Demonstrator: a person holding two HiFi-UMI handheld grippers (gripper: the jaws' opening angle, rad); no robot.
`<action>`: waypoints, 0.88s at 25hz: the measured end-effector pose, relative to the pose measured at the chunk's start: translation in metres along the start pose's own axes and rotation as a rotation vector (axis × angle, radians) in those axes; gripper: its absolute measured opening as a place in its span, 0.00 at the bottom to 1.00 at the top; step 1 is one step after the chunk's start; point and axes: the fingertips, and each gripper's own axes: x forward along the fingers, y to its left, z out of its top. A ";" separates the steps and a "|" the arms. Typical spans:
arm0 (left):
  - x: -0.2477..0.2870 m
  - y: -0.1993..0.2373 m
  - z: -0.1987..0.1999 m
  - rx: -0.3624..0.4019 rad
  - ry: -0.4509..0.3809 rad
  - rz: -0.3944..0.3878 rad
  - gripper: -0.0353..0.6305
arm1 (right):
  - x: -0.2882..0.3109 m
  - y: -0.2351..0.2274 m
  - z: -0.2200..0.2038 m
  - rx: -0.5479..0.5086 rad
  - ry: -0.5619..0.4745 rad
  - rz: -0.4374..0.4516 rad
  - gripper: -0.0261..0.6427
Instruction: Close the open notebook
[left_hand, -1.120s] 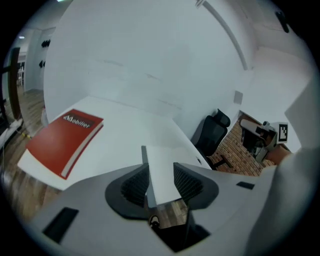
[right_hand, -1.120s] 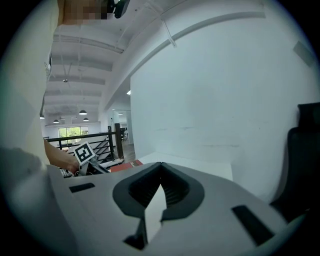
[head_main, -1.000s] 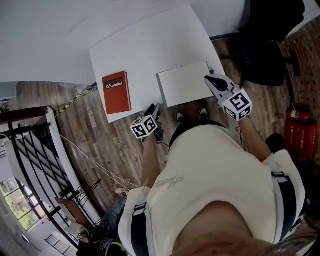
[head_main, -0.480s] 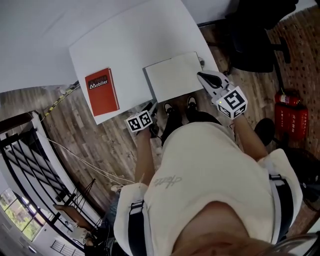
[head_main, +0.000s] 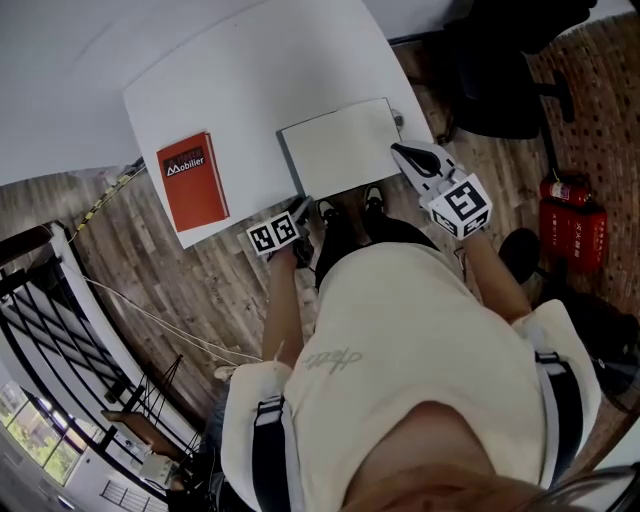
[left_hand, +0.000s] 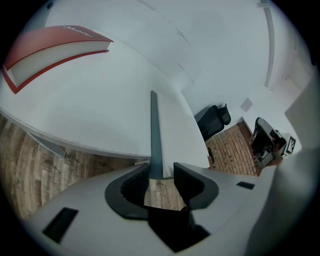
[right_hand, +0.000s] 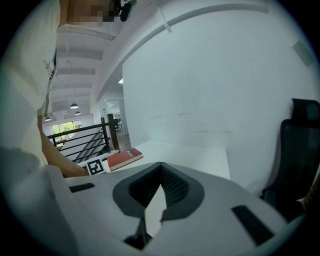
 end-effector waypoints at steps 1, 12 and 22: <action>0.000 0.000 0.001 -0.003 0.002 0.006 0.30 | 0.001 0.000 0.001 0.000 0.000 0.001 0.05; 0.009 0.001 0.003 0.105 0.063 0.040 0.30 | -0.005 0.001 -0.007 0.024 0.015 -0.026 0.05; 0.000 -0.015 0.009 0.166 0.085 -0.035 0.13 | -0.011 0.003 -0.013 0.040 -0.001 -0.038 0.05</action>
